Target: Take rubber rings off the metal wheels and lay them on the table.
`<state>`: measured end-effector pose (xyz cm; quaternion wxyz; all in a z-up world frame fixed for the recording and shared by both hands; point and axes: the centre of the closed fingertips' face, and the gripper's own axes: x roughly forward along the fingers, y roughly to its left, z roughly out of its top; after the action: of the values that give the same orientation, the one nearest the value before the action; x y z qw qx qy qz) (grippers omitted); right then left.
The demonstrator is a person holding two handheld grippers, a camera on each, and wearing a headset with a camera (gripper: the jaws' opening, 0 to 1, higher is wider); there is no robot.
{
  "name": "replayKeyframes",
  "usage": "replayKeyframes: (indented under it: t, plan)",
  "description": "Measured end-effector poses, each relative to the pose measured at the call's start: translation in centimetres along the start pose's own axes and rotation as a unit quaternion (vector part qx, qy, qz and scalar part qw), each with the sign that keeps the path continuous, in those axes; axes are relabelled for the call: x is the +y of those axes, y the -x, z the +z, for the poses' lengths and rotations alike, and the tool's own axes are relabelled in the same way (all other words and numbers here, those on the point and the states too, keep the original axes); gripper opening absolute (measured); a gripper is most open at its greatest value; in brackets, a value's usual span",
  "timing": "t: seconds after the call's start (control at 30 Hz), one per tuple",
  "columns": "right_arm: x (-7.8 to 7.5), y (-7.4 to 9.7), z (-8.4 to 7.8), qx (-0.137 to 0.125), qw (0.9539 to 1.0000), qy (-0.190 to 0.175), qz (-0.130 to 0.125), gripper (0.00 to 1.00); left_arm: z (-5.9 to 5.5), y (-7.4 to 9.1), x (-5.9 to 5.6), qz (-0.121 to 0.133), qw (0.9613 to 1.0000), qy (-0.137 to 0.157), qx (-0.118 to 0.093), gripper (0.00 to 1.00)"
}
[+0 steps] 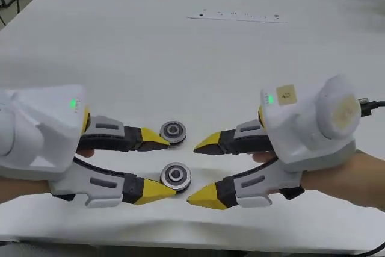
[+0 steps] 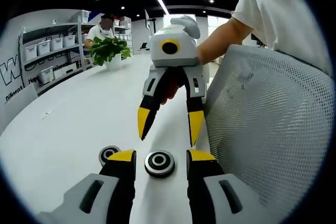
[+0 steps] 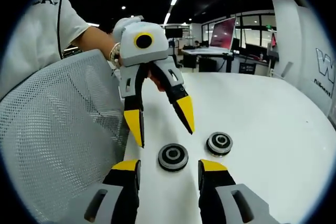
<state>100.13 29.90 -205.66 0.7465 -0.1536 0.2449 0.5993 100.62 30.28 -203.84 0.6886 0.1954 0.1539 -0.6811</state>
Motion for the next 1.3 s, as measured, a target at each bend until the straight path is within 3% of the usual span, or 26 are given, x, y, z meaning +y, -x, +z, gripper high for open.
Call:
replayKeyframes:
  t: [0.1, 0.37, 0.57, 0.87, 1.3]
  plan:
    - [0.0, -0.3, -0.3, 0.001, 1.0, -0.007, 0.003, 0.39, -0.3, -0.2, 0.1, 0.0, 0.9999, -0.012, 0.004, 0.33]
    - [-0.2, -1.0, -0.7, -0.001, 0.9999, -0.012, 0.004, 0.32, -0.9, -0.9, 0.4, -0.002, 1.0, 0.0, 0.005, 0.24]
    - [-0.5, -1.4, -0.7, -0.006, 0.9998, -0.016, -0.001, 0.27, -1.2, -1.2, 0.5, -0.001, 0.9997, 0.026, 0.005, 0.19]
    - [-0.6, -1.6, -1.0, -0.011, 0.9996, -0.024, -0.006, 0.24, -1.8, -1.4, 0.3, 0.0, 0.9998, 0.009, 0.017, 0.11]
    - [-0.5, -1.9, -1.2, -0.008, 0.9998, -0.017, -0.005, 0.23, -1.8, -1.5, 0.1, 0.0, 0.9999, -0.01, 0.005, 0.07]
